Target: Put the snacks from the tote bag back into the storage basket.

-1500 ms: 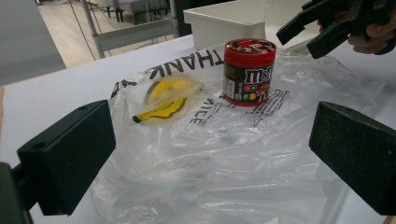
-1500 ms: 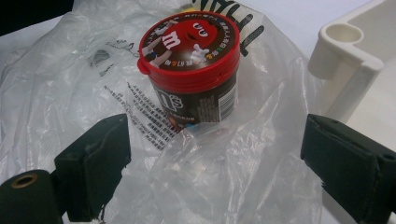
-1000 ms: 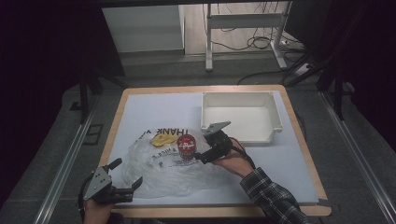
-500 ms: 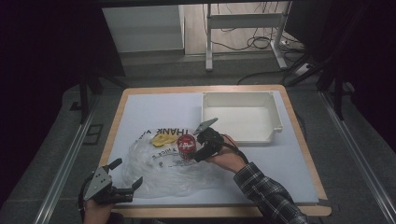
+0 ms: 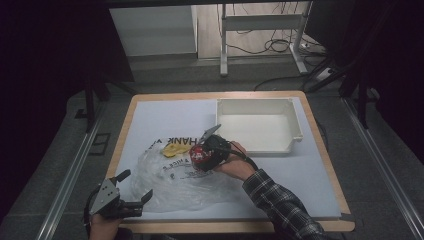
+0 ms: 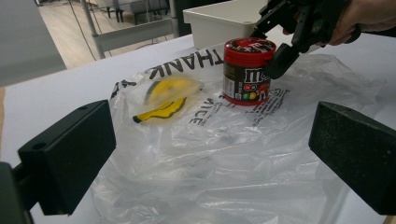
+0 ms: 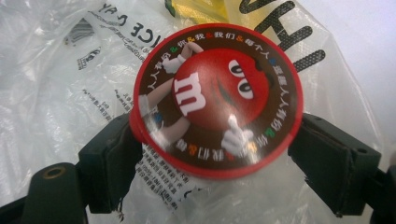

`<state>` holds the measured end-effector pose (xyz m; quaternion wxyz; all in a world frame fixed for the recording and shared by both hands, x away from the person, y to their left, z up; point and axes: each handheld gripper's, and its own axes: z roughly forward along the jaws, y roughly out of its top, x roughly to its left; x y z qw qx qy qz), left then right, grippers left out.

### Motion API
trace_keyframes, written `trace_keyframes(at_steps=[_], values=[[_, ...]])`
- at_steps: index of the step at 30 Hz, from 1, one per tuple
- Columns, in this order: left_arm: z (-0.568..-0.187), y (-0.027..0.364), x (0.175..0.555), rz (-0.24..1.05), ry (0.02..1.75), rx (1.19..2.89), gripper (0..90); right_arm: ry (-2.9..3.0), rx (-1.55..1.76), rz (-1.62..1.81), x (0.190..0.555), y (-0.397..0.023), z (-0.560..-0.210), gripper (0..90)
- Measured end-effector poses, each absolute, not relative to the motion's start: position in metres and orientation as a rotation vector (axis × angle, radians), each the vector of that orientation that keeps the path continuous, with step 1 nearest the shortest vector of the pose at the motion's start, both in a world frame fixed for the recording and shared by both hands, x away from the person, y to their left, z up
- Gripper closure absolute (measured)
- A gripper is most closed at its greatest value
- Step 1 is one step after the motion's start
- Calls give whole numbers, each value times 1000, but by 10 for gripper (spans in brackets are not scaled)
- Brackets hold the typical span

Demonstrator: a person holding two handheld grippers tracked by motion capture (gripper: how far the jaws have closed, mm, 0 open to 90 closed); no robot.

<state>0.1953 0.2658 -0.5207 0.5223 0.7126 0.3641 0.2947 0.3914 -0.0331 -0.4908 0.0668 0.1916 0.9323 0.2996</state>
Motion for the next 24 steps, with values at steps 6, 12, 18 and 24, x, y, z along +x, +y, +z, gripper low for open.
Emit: trace_keyframes(at_steps=[6, 12, 18, 24], values=[[-521, 266, 195, 706, 871, 1707, 5, 2819, 564, 860, 394, -24, -494, 192], [-521, 266, 195, 705, 871, 1708, 5, 2832, 547, 827, 396, -15, -499, 201], [-521, 266, 195, 704, 869, 1709, 6, 2849, 543, 782, 400, -7, -504, 210], [-521, 265, 195, 704, 868, 1709, 6, 2859, 540, 763, 402, -5, -506, 241]])
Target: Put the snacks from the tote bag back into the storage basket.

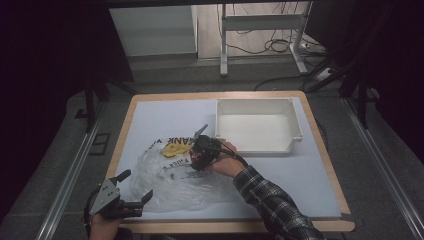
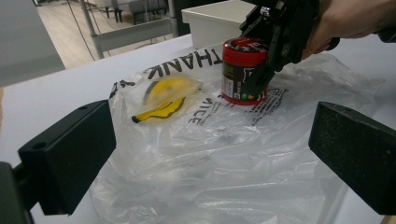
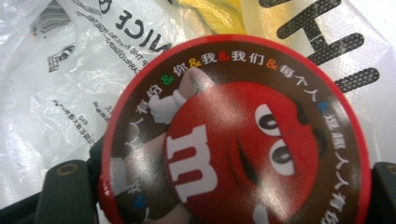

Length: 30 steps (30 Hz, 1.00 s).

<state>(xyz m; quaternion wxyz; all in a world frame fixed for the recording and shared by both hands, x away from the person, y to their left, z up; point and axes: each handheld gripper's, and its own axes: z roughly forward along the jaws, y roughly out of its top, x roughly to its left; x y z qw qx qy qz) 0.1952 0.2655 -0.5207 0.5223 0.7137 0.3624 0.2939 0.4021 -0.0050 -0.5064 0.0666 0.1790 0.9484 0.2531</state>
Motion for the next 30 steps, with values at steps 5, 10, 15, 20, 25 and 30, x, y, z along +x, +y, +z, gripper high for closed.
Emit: trace_keyframes(at_steps=[5, 10, 15, 20, 25, 30], values=[[-521, 265, 195, 704, 868, 1710, 6, 2855, 530, 744, 401, -4, -506, 251], [-521, 265, 195, 705, 868, 1710, 6, 2856, 533, 741, 401, -4, -505, 253], [-521, 265, 195, 705, 868, 1710, 6, 2850, 519, 735, 399, -4, -504, 254], [-521, 265, 195, 706, 868, 1713, 7, 2847, 505, 754, 397, -5, -498, 254], [-521, 265, 195, 709, 868, 1712, 7, 2847, 486, 788, 393, -7, -487, 254], [-520, 266, 195, 708, 870, 1706, 6, 2844, 466, 795, 389, -9, -481, 255]])
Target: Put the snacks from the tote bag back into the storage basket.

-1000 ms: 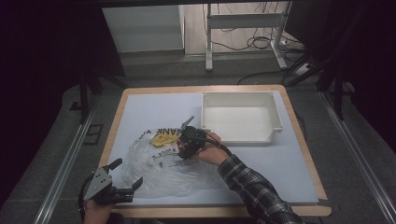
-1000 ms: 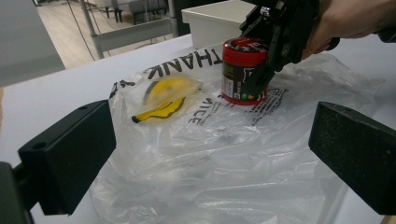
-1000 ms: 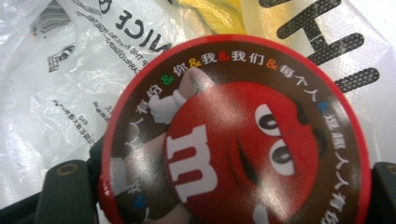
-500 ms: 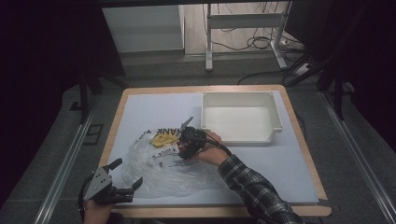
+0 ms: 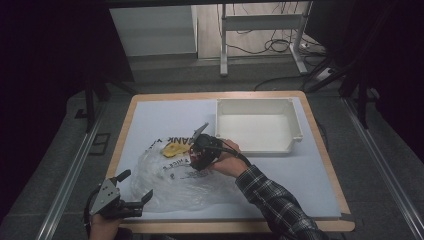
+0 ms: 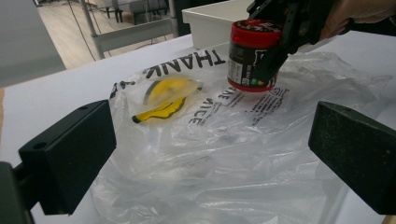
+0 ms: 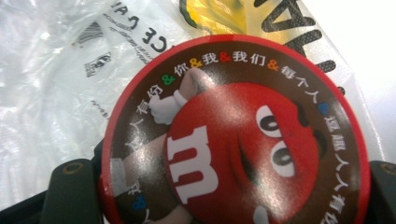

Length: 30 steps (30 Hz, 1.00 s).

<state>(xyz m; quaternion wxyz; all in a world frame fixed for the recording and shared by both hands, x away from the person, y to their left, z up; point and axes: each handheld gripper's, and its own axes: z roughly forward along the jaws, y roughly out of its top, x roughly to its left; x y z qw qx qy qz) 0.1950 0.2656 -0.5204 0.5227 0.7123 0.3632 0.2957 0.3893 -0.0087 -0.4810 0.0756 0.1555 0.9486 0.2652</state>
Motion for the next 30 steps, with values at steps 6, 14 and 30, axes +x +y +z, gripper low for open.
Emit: trace_keyframes(at_steps=[6, 14, 30], values=[[-520, 267, 195, 705, 871, 1693, 5, 2854, 439, 811, 384, -10, -475, 255], [-518, 268, 192, 726, 853, 1657, 2, 2849, 429, 809, 382, -16, -468, 255], [-517, 268, 192, 735, 848, 1644, 2, 2839, 425, 803, 379, -37, -458, 255]])
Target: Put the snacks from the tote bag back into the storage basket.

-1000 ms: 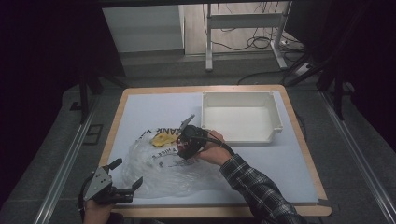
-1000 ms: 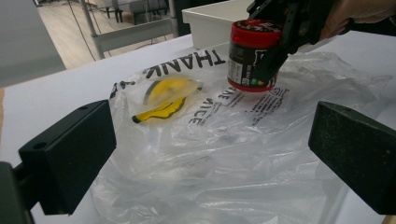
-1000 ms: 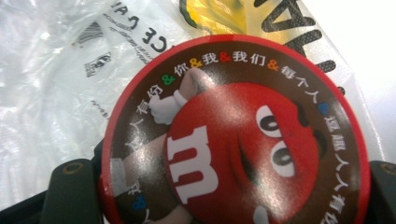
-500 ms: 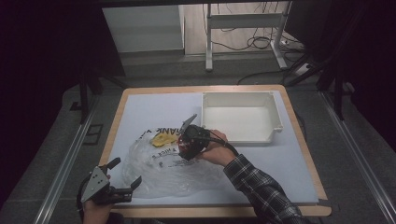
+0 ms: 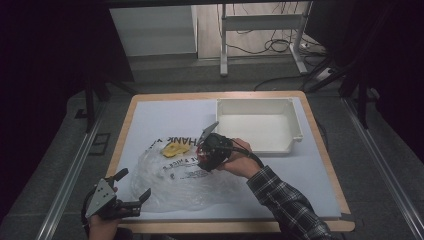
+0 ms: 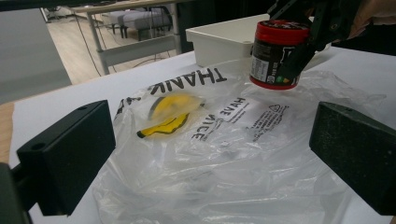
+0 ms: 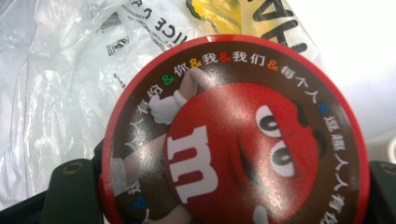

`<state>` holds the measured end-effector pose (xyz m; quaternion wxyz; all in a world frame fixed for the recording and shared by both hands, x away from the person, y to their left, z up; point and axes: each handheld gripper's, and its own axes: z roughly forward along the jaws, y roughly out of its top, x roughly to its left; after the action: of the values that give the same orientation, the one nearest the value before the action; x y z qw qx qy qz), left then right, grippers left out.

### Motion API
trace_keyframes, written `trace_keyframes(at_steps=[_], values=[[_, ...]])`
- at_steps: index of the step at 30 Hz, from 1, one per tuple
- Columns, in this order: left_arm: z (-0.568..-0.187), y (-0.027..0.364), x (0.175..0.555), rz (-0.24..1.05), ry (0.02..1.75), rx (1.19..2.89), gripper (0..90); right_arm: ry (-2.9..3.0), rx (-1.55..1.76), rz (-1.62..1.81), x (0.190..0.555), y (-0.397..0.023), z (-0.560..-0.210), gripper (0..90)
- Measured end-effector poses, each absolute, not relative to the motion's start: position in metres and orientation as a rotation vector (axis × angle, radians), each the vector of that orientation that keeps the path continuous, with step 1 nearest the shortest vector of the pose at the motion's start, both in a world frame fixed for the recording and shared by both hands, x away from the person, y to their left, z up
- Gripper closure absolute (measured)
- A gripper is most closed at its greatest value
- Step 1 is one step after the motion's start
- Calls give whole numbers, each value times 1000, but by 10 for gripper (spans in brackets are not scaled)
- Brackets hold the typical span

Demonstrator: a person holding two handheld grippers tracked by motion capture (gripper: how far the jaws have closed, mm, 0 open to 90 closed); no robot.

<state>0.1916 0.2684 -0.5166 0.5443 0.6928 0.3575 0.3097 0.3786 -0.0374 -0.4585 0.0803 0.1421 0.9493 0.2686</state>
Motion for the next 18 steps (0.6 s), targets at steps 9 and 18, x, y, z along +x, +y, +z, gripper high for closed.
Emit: trace_keyframes(at_steps=[9, 18], values=[[-517, 269, 192, 733, 851, 1637, 1, 2823, 442, 813, 378, -51, -454, 255], [-517, 269, 192, 736, 852, 1643, 1, 2811, 450, 823, 377, -67, -448, 255]])
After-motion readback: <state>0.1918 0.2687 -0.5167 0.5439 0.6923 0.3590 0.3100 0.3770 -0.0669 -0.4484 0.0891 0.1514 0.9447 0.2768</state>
